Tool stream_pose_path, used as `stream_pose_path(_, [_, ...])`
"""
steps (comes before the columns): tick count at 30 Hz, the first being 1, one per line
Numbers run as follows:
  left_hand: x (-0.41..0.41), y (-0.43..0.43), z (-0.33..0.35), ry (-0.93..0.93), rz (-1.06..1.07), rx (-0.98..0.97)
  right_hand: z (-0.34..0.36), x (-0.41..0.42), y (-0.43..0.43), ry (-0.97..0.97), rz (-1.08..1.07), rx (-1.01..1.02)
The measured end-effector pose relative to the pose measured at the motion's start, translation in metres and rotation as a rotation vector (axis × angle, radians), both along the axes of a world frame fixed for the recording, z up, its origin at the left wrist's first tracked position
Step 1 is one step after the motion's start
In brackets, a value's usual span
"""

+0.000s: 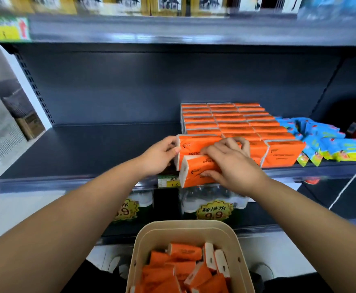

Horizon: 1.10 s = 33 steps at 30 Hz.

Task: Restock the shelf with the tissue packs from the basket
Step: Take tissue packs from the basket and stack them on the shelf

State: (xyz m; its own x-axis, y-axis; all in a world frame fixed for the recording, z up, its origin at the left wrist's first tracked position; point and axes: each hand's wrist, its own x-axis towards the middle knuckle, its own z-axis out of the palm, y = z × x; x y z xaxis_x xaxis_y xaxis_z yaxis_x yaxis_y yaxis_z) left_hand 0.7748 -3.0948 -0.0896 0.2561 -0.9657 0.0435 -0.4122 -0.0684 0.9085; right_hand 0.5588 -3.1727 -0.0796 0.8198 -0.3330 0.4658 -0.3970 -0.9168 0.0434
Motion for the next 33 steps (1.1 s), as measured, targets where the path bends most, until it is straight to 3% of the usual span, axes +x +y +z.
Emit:
stream_pose_path(10, [0.008,-0.048,-0.027,0.039,0.141,0.044,0.008,-0.002,-0.025,0.083,-0.067,0.037])
stream_pose_path(20, [-0.010,-0.075,-0.053,0.327,0.373,-0.089,-0.015,-0.009,-0.036,0.108,0.007,0.040])
stream_pose_path(23, [-0.010,-0.076,-0.055,0.358,0.372,-0.096,-0.016,0.001,-0.037,0.075,-0.018,0.063])
stream_pose_path(29, [0.003,-0.077,-0.050,0.241,0.348,-0.015,0.003,0.031,-0.044,0.067,-0.045,0.087])
stream_pose_path(33, [0.007,-0.075,-0.045,0.390,0.281,0.015,0.004,0.042,-0.054,0.209,-0.118,0.031])
